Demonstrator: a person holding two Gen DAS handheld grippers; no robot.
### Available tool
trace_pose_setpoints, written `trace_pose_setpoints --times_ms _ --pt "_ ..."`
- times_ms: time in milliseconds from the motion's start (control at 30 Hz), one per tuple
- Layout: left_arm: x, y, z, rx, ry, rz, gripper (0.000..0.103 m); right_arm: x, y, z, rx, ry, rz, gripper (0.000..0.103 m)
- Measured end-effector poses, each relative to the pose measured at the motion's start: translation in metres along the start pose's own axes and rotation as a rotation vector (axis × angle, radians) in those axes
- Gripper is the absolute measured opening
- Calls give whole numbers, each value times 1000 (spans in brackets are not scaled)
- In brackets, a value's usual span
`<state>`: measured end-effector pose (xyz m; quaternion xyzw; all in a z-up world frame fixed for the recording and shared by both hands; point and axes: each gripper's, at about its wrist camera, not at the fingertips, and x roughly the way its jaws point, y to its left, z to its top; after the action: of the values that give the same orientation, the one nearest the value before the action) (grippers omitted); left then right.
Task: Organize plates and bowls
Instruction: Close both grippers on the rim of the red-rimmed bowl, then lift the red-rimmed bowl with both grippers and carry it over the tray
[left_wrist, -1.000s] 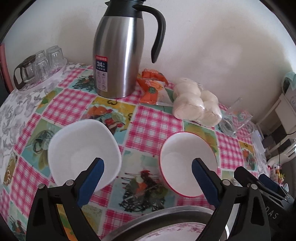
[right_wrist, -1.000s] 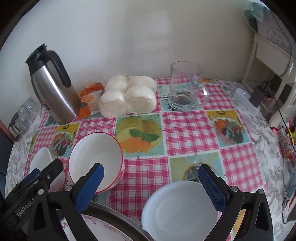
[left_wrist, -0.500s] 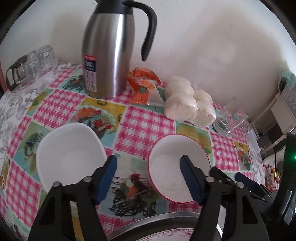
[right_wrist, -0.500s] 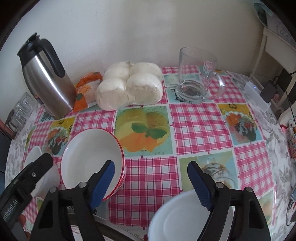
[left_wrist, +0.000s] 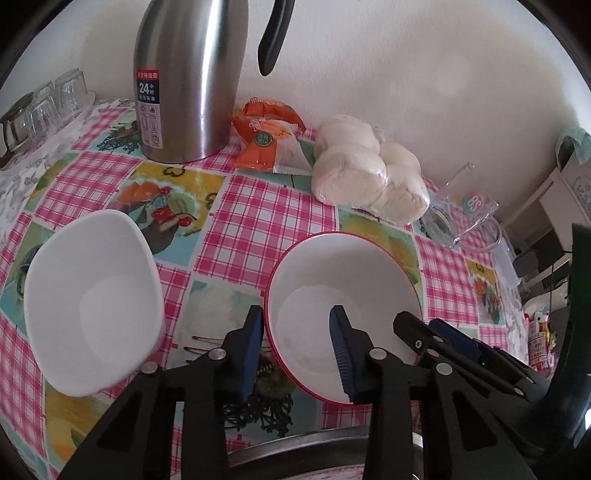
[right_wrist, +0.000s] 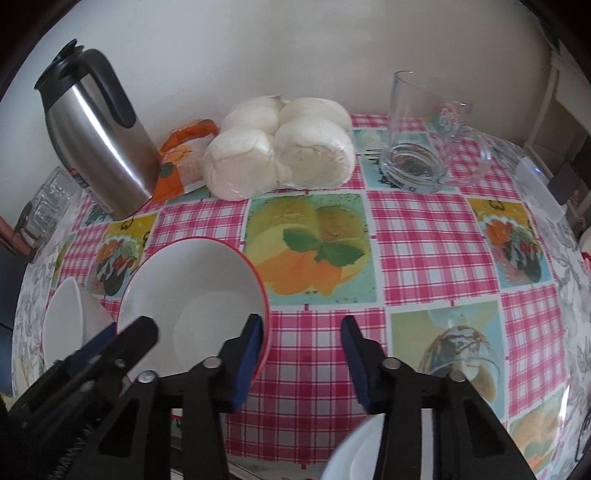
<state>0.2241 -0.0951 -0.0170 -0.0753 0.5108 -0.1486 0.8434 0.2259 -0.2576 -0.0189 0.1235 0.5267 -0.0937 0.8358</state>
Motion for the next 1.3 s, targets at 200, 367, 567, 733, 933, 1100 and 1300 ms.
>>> trace_pose_setpoints --times_ms 200,367,567,733,933,1100,1300 --pt "7 3 0 4 13 17 27 5 5 0 -30 22 15 30" --pt "14 5 -1 8 33 39 26 12 9 0 -50 47 15 28" --pt "23 7 0 8 62 47 26 22 12 2 -63 88 22 27" --pt "30 7 0 15 87 48 26 35 8 1 -17 140 46 25" --pt "39 9 -2 0 121 -21 18 38 6 -2 8 156 78 13" --pt "38 9 -4 3 125 -35 17 36 7 -4 16 147 75 12" --pt "31 9 -4 12 111 -44 17 27 6 -6 18 121 74 13"
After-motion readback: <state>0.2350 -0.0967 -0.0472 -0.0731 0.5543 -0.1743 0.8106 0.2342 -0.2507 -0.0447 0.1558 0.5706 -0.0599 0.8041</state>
